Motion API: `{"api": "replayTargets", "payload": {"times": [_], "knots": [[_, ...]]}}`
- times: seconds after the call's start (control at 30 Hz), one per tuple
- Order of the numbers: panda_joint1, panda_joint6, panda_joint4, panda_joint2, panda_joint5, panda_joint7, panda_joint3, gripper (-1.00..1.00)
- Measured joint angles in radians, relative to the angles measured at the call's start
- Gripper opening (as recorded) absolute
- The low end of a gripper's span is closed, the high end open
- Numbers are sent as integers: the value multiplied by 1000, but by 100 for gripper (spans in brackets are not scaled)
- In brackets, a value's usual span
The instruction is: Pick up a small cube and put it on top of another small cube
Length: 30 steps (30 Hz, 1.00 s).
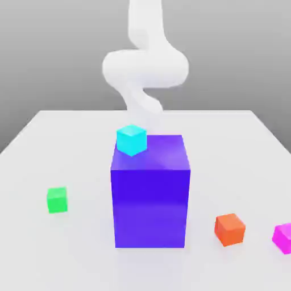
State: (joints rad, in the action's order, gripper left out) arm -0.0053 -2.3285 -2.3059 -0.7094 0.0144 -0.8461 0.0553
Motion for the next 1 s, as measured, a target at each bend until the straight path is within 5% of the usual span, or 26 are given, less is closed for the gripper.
{"api": "replayTargets", "payload": {"times": [0.57, 1.0], "knots": [[36, -193, -40, 621, 214, -397, 347, 0], [262, -360, -60, 1082, 353, -668, 377, 0]]}}
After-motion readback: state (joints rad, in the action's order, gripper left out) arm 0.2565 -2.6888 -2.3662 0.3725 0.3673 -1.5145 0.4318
